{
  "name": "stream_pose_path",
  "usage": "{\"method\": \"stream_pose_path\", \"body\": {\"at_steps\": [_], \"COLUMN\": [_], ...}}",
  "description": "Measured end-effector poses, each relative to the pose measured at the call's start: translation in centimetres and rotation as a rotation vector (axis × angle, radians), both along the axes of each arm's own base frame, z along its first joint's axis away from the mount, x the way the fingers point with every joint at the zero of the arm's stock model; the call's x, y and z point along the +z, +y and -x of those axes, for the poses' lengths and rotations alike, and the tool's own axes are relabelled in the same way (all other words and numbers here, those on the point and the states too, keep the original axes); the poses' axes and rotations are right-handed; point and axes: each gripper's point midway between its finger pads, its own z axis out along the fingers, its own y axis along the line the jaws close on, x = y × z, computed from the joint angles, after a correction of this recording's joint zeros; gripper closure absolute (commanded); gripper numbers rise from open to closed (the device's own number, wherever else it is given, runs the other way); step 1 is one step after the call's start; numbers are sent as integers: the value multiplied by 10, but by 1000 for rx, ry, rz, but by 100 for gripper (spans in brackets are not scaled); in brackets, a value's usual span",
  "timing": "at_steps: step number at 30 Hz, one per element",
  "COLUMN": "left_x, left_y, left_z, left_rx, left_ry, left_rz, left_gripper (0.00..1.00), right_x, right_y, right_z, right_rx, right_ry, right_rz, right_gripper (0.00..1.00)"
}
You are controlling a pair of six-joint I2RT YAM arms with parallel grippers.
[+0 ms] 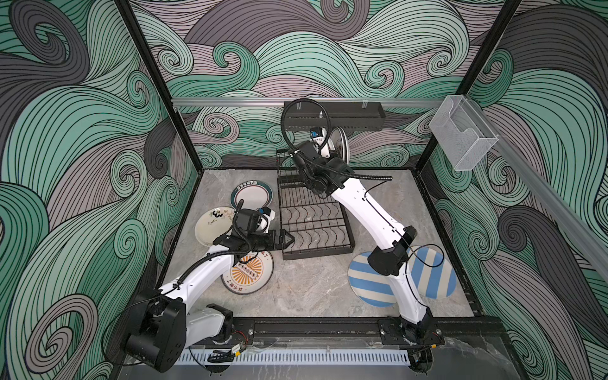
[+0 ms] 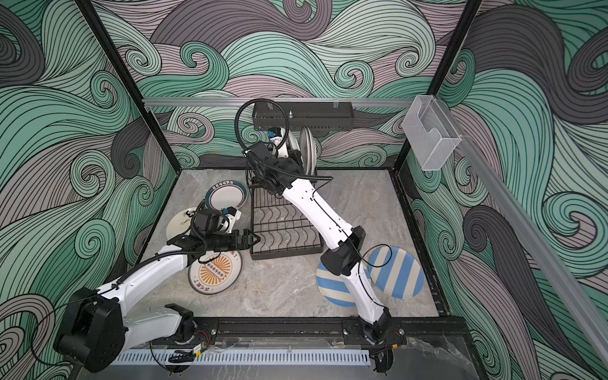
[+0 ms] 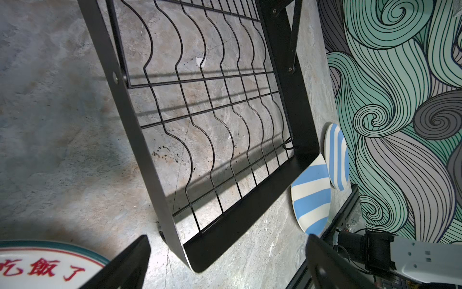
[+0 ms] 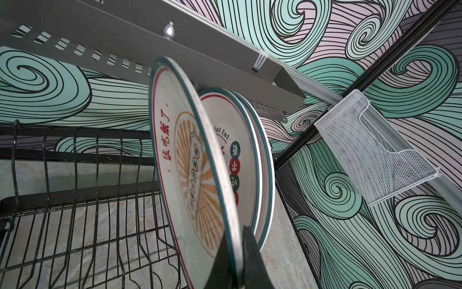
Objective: Load plates into a dish rack
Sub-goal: Place the plate on the dish rack.
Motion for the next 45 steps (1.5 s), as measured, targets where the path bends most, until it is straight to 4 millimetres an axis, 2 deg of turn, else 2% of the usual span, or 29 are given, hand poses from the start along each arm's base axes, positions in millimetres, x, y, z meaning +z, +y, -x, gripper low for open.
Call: {"method": "stream_pose_path", "body": {"at_steps": [2,6,10,19,24,34,38,40,41,42,45], "left_x": [0,0,0,0,0,2,3,2,2,2,4], "left_y": [0,0,0,0,0,3,3,4,4,4,5], "left_z": [0,0,0,0,0,0,0,0,0,0,1], "left_rx": [0,0,0,0,-2,1,4,4,4,4,9], "left_ry": [0,0,0,-1,-2,-17,-25,-23,-23,-22,-27], "left_rz": [0,0,0,-1,-2,-16,-19,-22,-23,-24,-27], "left_gripper": [1,1,1,1,1,1,1,2,1,1,1], "right_x": [-3,-7,-10,-17,-20,-24,-29,-26,-21,-15,12], "right_y": [0,0,-2,1,8,21,23,27,29,31,32], "right_z": [-1,-5,-7,-8,-8,-9,-15,-17,-17,-17,-8], "right_rx": [-3,-4,-9,4,49,136,189,236,267,298,372], "right_ry": [1,1,7,27,52,87,129,148,152,151,125], "right_rz": [-4,-21,-23,-25,-64,-147,-175,-188,-202,-214,-234], "right_gripper": [100,86,77,74,68,66,59,54,47,43,38]}}
